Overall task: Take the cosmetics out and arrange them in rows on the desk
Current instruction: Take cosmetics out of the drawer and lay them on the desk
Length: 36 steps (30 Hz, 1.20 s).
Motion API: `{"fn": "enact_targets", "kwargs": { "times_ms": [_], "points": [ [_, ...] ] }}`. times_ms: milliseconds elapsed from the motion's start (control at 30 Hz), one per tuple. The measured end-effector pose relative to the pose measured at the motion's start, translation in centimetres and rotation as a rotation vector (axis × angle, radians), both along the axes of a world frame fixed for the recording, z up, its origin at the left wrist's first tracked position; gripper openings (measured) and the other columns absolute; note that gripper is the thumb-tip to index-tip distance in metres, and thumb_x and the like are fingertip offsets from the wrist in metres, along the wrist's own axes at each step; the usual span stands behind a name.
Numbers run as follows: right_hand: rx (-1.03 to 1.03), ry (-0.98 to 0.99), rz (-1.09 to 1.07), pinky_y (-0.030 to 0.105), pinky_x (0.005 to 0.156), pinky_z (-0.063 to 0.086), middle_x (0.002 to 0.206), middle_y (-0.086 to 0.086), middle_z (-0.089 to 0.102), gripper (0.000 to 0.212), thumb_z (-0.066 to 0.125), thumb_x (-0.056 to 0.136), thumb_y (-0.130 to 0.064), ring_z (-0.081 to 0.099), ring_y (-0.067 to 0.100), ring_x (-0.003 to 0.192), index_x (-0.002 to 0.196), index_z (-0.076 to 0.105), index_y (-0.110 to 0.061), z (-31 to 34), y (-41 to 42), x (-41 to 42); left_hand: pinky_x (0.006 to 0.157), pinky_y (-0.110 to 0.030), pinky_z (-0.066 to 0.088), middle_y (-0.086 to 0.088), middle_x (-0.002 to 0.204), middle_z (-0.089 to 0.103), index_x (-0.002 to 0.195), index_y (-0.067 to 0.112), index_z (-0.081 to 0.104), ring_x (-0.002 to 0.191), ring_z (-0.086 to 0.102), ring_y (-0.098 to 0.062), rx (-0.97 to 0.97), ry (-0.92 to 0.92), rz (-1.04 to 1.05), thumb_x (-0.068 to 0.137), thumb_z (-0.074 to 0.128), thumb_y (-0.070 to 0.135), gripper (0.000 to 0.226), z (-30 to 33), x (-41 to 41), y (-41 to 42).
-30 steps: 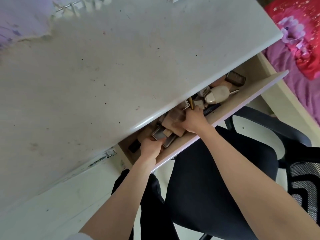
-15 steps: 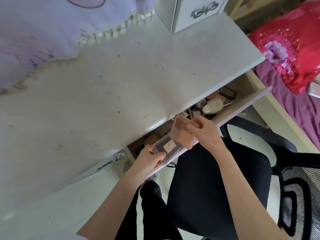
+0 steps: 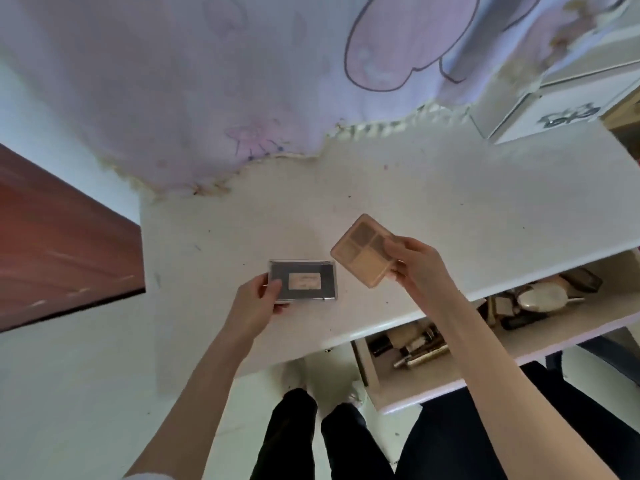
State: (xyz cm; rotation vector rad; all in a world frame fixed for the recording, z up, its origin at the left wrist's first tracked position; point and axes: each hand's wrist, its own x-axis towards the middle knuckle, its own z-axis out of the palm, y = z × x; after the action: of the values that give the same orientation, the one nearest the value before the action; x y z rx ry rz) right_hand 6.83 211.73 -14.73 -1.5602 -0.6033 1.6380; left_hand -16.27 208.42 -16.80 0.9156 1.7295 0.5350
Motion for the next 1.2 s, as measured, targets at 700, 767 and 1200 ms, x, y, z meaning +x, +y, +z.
{"fn": "enact_targets", "kwargs": {
  "times_ms": [700, 767, 1200],
  "points": [
    [0.392, -0.916, 0.673, 0.032, 0.108, 0.029, 0.146, 0.005, 0.027, 0.062, 0.065, 0.085, -0.021, 0.03, 0.023, 0.13, 0.141, 0.038, -0.021, -5.6, 9.4, -12.2, 0.092, -0.019, 0.032, -0.009, 0.121, 0.036, 0.144, 0.022, 0.025, 0.104, 0.043, -0.017, 0.336, 0.377, -0.071, 0.082, 0.07, 0.021, 0.076, -4.2, -10.0, 7.1],
    [0.525, -1.045, 0.785, 0.042, 0.109, 0.031, 0.148, 0.007, 0.03, 0.059, 0.07, 0.081, -0.024, 0.027, 0.029, 0.133, 0.136, 0.047, -0.02, -6.0, 9.0, -11.9, 0.094, -0.028, 0.033, -0.012, 0.123, 0.036, 0.143, 0.023, 0.028, 0.11, 0.036, -0.023, 0.342, 0.538, -0.125, 0.085, 0.064, 0.03, 0.069, -4.7, -10.1, 7.2],
    [0.835, -1.265, 0.882, 0.05, 0.104, 0.036, 0.134, 0.019, 0.053, 0.044, 0.036, 0.093, -0.03, 0.047, 0.039, 0.126, 0.124, 0.059, -0.011, -8.4, 11.0, -13.2, 0.09, -0.04, 0.046, -0.015, 0.111, 0.06, 0.104, 0.008, 0.064, 0.105, 0.056, -0.034, 0.71, 0.848, -0.324, 0.079, 0.069, 0.009, 0.025, -6.4, -9.7, 10.4]
  ]
}}
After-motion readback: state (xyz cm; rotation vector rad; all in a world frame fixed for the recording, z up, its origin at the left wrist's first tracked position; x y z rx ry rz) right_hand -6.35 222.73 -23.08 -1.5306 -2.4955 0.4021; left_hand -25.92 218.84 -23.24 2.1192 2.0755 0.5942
